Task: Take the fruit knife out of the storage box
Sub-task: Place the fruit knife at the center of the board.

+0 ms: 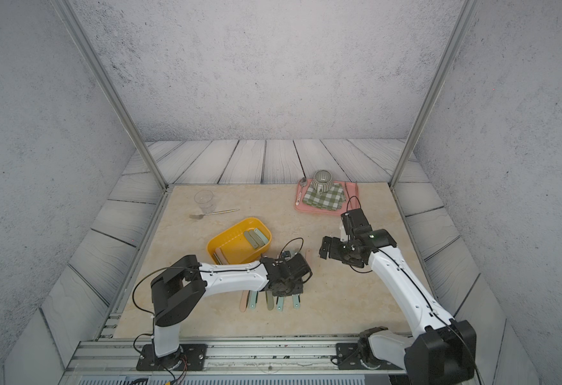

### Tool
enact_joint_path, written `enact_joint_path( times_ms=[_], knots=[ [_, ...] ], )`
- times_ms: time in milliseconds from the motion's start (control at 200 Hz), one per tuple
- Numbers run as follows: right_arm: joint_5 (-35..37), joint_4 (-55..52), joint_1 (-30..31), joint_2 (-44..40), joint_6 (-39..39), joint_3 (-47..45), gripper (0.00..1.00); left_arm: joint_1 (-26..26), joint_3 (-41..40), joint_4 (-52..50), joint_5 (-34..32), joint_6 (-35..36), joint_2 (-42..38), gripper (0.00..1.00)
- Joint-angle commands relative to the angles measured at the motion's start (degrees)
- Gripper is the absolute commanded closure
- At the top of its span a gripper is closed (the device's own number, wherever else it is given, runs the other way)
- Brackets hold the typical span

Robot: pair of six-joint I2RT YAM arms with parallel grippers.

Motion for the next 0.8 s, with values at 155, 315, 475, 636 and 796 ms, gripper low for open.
enact_joint_path(
  times_ms=[155,315,475,636,796],
  knots=[
    [-0.59,0.16,-0.28,-0.45,-0.25,0.09,0.01,-0.23,0.62,-2.44,-1.58,1.78,0.16,0.66],
    [-0.59,0.11,-0.22,-0.49,-0.44,0.60,0.01,-0.24,2.26,-3.61,-2.74,3.65,-1.15,0.62],
    [-1.18,0.31,-0.29,-0.46,-0.52,0.57,0.01,-0.14,4.24,-6.27,-5.29,5.83,-3.74,0.55],
    [-2.07,0.67,-0.22,-0.44,-0.69,0.62,0.01,-0.12,5.54,-9.41,-9.68,8.19,-7.59,0.45],
    [-3.15,1.11,-0.23,-0.34,-0.96,0.71,0.01,0.11,7.67,-14.50,-15.53,11.26,-10.73,0.36]
  ],
)
